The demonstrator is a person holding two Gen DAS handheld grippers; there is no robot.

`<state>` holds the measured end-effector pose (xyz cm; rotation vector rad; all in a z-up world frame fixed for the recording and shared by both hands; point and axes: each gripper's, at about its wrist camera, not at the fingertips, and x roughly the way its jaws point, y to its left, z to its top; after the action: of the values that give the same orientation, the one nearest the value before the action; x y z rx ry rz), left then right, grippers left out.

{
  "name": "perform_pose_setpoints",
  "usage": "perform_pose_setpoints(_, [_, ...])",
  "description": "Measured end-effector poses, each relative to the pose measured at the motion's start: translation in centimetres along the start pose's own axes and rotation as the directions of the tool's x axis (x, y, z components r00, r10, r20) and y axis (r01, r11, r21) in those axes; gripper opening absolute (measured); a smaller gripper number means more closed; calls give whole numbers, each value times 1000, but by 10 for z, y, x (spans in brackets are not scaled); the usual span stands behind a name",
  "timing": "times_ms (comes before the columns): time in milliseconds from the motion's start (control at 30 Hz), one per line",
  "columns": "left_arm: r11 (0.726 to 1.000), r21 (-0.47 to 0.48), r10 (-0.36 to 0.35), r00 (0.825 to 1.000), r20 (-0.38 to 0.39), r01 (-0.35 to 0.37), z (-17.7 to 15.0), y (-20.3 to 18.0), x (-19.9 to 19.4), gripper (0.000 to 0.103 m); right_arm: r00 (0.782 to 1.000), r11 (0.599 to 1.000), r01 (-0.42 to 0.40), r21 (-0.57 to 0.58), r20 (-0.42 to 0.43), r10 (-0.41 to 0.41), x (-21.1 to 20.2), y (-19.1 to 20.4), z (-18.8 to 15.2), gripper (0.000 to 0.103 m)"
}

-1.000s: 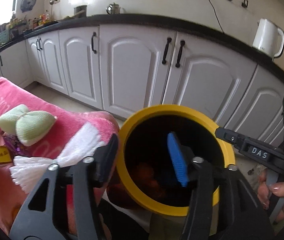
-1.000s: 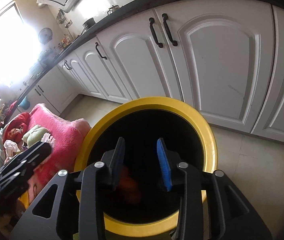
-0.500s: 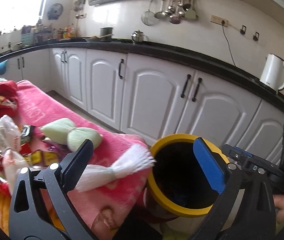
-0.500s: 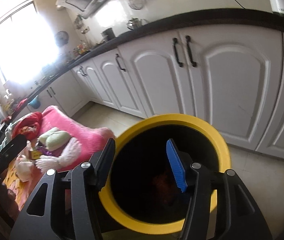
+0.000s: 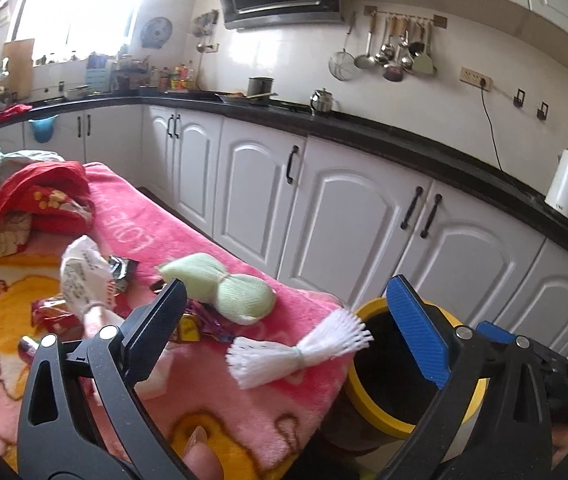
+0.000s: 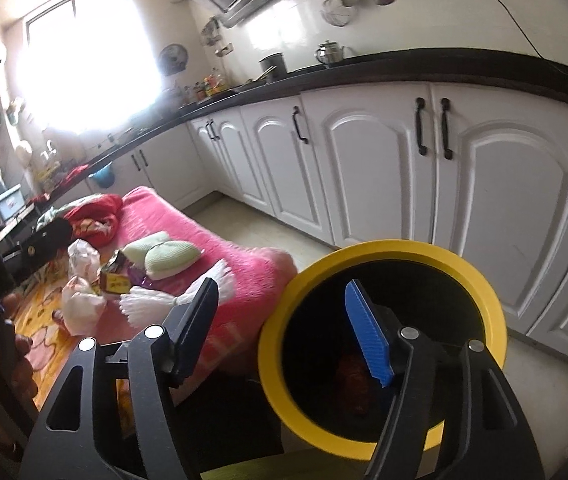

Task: Collect trash
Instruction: 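Move both open tools from the bin back toward the table, then grasp the white printed bag with the left tool while the right tool grasps the white foam net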

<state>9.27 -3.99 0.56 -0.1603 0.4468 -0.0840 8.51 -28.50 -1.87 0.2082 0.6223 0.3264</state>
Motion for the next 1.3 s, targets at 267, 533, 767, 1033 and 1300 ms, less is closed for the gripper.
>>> perform_pose_setpoints(267, [998, -42, 40, 998, 37, -39, 7, 24, -12, 92, 1000, 999, -24, -45, -14, 23, 7, 27, 1, 68])
perform_pose_setpoints(533, [987, -110, 127, 991, 47, -121, 12, 62, -15, 92, 997, 996, -46, -72, -67, 41, 33, 50, 6, 74])
perform_pose_setpoints(767, [954, -202, 227, 974, -6, -223, 10, 115, -9, 92, 986, 995, -73, -71, -155, 62, 81, 68, 7, 75])
perform_pose_setpoints(1033, [915, -324, 215, 969, -119, -243, 1, 162, 5, 92, 974, 996, -72, -61, -218, 57, 126, 76, 9, 75])
perform_pose_setpoints(1300, [916, -351, 130, 970, -204, -197, -12, 159, 26, 79, 965, 997, -73, -9, -253, 68, 141, 67, 9, 71])
